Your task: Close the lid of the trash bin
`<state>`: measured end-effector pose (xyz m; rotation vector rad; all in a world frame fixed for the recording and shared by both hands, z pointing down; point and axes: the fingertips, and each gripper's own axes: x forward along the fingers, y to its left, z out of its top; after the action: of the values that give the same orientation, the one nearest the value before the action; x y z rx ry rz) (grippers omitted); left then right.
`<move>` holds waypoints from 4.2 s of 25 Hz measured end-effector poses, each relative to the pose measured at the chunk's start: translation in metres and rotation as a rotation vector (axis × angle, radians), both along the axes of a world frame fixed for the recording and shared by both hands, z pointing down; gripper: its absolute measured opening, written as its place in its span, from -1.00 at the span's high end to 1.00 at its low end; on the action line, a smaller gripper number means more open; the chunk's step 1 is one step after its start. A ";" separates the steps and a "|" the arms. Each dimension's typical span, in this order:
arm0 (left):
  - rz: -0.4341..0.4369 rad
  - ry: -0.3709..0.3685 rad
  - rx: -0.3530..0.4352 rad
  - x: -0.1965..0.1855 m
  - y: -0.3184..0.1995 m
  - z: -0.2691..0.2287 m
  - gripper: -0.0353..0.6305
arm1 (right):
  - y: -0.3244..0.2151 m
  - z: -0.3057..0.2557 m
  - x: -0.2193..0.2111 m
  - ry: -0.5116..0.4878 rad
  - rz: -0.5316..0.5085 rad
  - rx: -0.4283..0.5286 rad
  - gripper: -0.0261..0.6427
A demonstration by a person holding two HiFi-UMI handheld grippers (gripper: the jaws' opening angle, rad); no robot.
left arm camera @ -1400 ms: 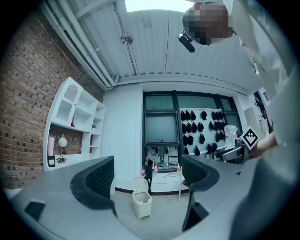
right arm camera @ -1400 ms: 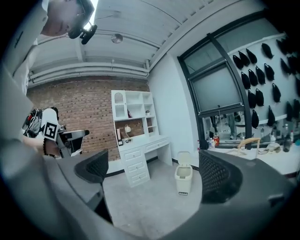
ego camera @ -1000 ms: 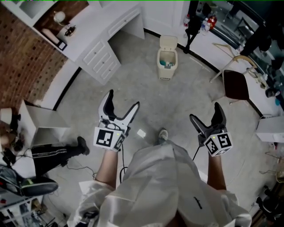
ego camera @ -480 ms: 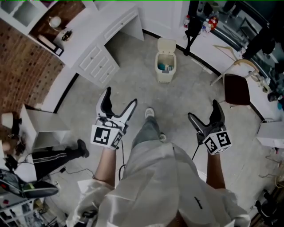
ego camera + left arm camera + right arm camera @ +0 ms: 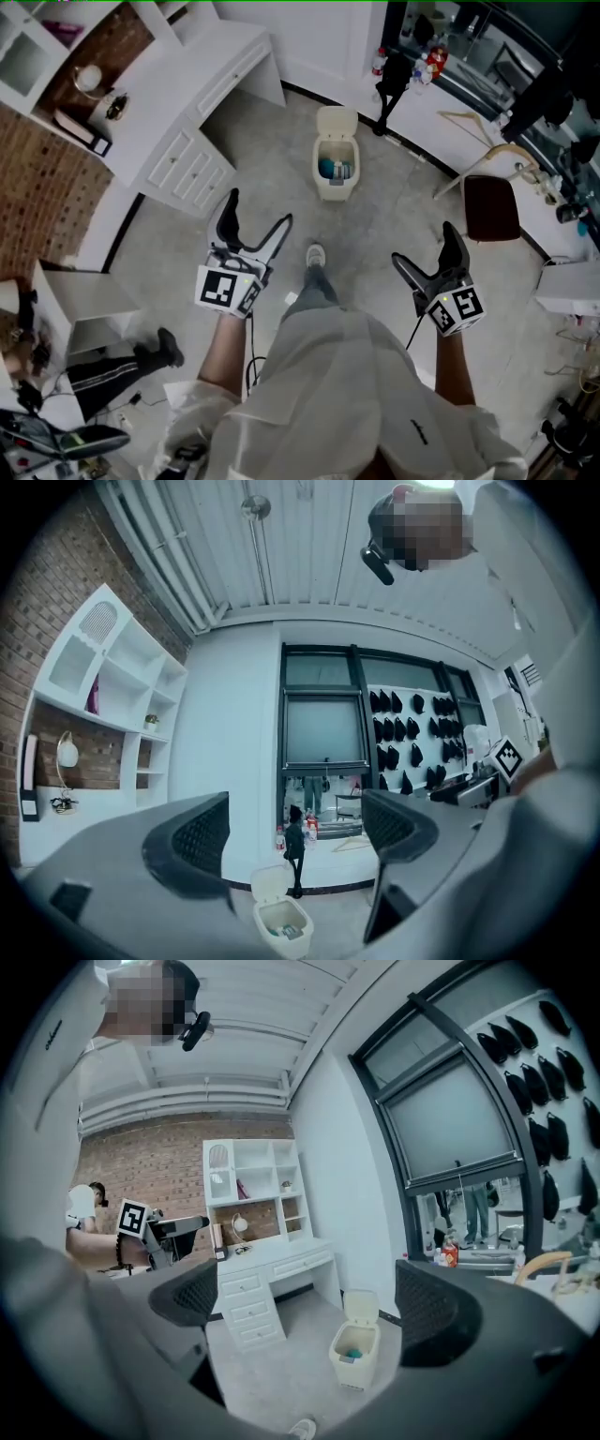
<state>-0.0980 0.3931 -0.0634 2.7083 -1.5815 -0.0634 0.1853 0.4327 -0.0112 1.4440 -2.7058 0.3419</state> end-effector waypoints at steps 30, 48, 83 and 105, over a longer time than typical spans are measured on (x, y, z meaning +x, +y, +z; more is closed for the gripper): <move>0.128 -0.075 -0.198 0.023 -0.345 0.113 -0.40 | -0.357 0.058 -0.034 0.104 -0.081 -0.080 -0.81; 0.073 -0.154 -0.300 0.064 -0.489 0.324 -0.33 | -0.529 0.266 0.004 0.154 -0.116 -0.162 -0.74; 0.195 -0.295 -0.353 0.074 -0.582 0.573 0.10 | -0.622 0.505 -0.060 0.263 -0.116 -0.227 -0.11; 0.211 -0.336 -0.290 0.087 -0.594 0.567 0.56 | -0.630 0.513 -0.059 0.380 -0.080 -0.188 0.59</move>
<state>-0.0111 -0.2007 0.5038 2.7294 -1.2282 0.6014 0.1264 -0.1977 0.5019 1.2054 -2.3509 0.2761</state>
